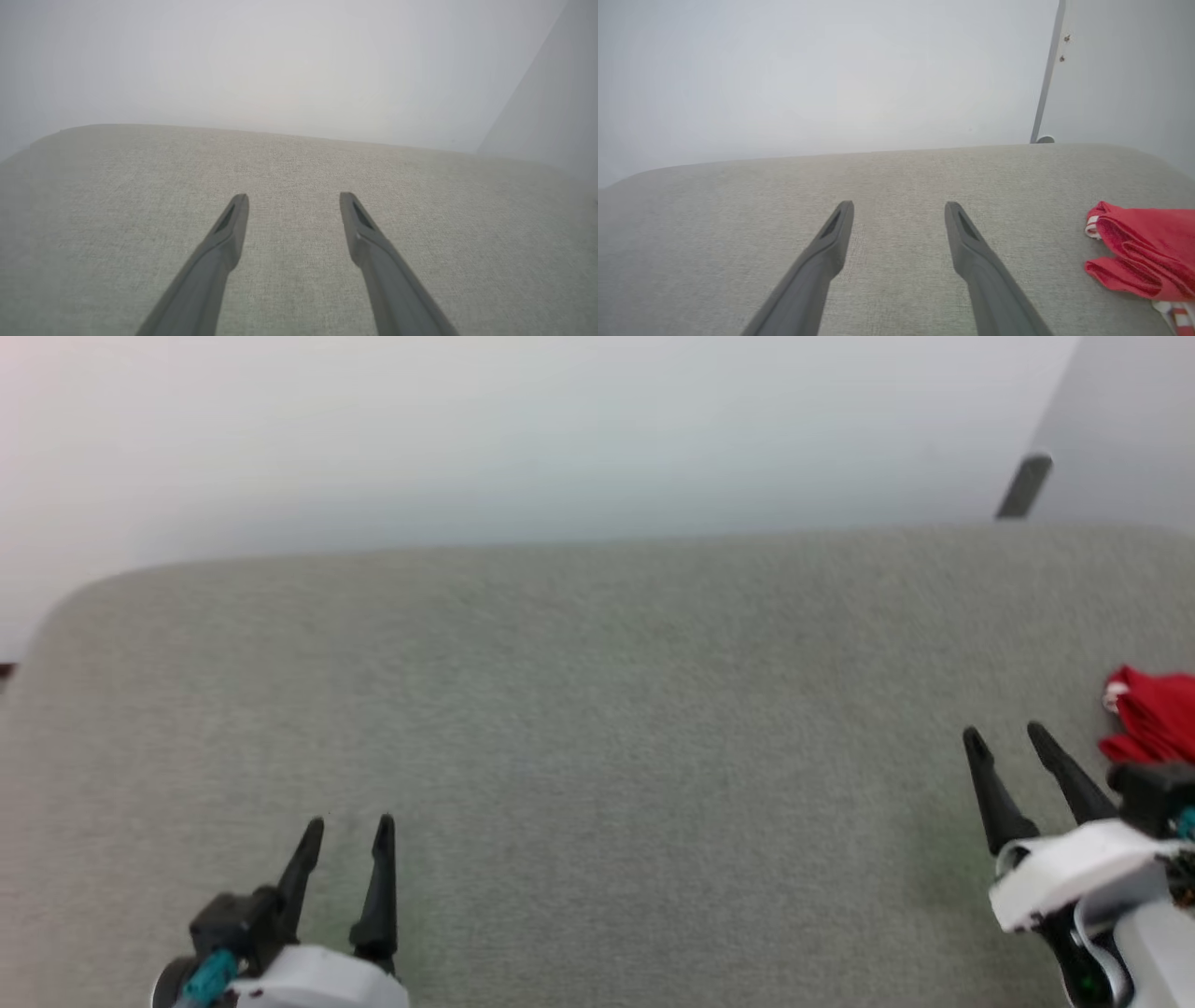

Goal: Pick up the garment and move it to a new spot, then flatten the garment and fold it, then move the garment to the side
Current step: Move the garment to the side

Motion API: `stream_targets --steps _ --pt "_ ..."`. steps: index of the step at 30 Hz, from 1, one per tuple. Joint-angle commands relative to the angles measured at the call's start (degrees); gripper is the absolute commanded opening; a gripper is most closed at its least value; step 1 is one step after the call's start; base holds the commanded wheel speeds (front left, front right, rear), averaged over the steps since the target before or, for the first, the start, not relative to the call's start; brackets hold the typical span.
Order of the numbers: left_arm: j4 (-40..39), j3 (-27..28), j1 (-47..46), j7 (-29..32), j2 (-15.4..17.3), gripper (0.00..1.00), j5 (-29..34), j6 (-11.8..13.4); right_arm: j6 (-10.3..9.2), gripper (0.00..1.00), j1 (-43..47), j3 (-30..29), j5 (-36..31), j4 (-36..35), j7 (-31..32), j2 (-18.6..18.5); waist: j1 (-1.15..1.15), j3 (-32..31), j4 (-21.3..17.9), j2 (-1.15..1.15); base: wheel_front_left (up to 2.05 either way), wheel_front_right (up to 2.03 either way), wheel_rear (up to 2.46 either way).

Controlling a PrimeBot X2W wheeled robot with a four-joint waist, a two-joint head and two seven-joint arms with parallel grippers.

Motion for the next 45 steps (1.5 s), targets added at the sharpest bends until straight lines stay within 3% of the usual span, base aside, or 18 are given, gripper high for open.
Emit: stream_targets --steps 1,19,29,45 --pt "-0.3 0.5 1.3 0.0 -0.4 1.0 0.9 -0.5 -0.06 1.0 2.3 -2.3 -1.3 -1.7 -0.3 0.3 0.0 -4.1 3.7 0.0 0.0 0.0 0.0" --pt "-14.2 5.8 12.4 0.0 -3.6 1.0 6.1 -3.5 -0.06 1.0 21.4 -16.8 -8.1 -22.4 1.6 3.9 0.0 -5.6 4.2 0.0 0.0 0.0 0.0" --pt "-19.0 7.4 16.8 0.0 -5.1 1.0 7.3 -3.9 -0.06 1.0 28.7 -21.9 -11.5 -34.3 5.9 9.0 0.0 -5.1 3.1 0.0 0.0 0.0 0.0" --pt "-18.5 7.9 17.2 0.0 -6.2 1.0 7.7 -4.3 -0.06 1.0 30.0 -22.9 -11.8 -39.1 8.8 11.4 0.0 -4.7 3.1 0.0 0.0 0.0 0.0"
